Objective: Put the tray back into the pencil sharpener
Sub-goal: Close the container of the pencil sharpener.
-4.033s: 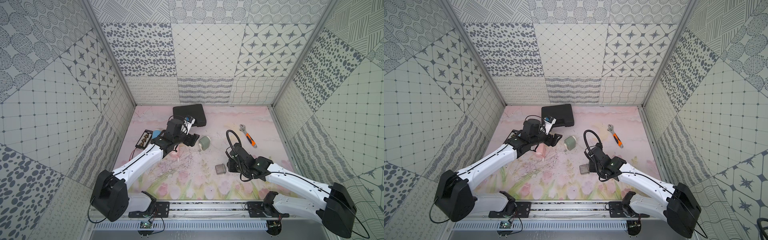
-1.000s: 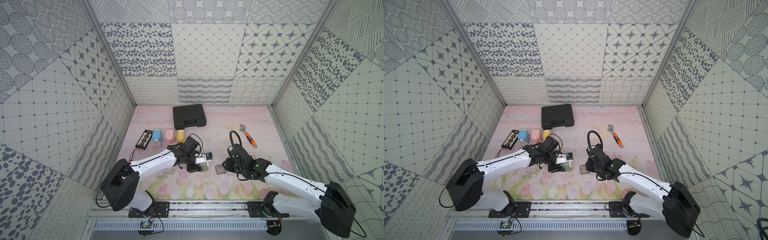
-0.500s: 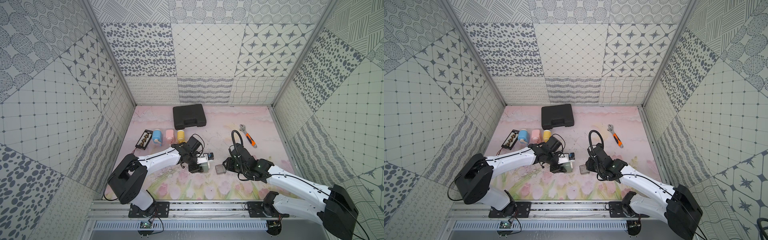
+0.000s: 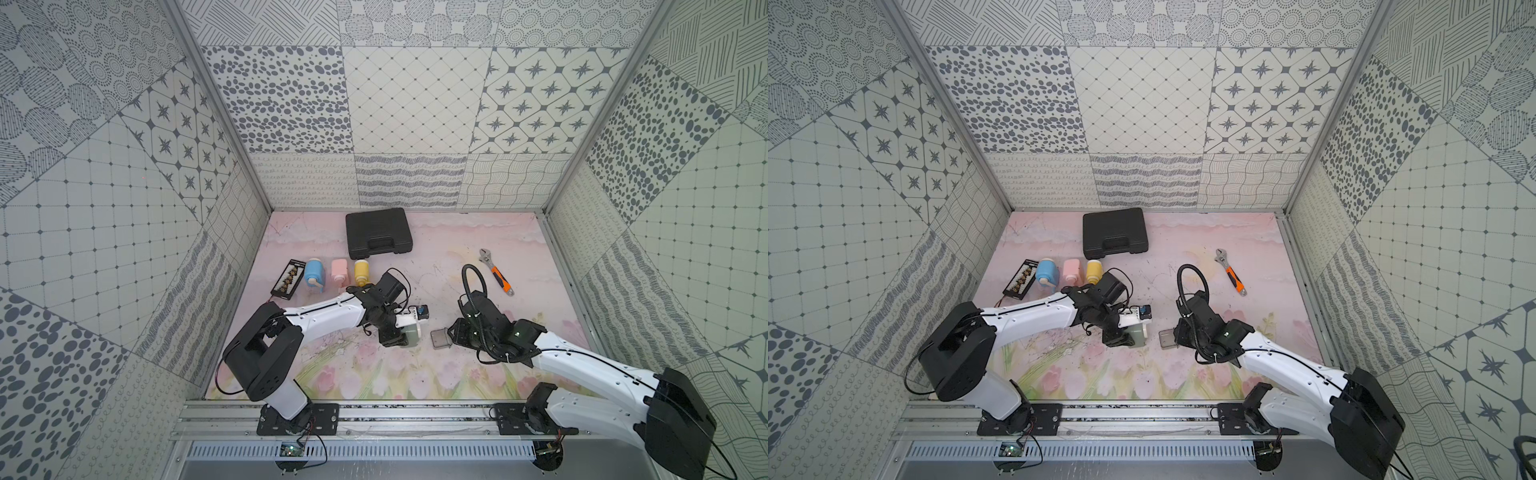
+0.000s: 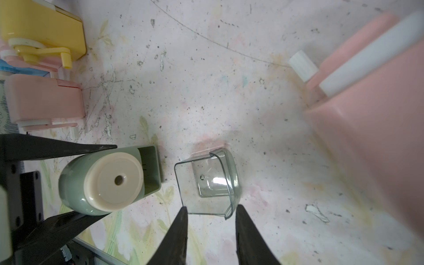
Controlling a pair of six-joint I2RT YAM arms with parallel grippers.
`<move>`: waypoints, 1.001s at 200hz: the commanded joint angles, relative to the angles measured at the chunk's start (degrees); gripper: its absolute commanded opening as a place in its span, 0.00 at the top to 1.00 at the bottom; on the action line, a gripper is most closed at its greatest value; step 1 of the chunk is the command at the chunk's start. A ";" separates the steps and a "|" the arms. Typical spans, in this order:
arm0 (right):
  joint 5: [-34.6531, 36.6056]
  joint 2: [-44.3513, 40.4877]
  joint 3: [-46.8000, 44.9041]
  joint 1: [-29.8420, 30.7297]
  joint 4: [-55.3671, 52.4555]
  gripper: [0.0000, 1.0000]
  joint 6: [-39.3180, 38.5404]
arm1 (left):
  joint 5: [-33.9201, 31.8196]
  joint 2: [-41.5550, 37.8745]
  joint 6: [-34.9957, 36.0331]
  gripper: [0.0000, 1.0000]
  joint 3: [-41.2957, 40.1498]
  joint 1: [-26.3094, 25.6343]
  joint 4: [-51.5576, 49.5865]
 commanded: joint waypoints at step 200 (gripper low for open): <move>-2.48 7.08 -2.10 -2.69 7.72 0.66 -1.45 | 3.41 -0.84 0.01 0.39 -2.02 -2.01 5.74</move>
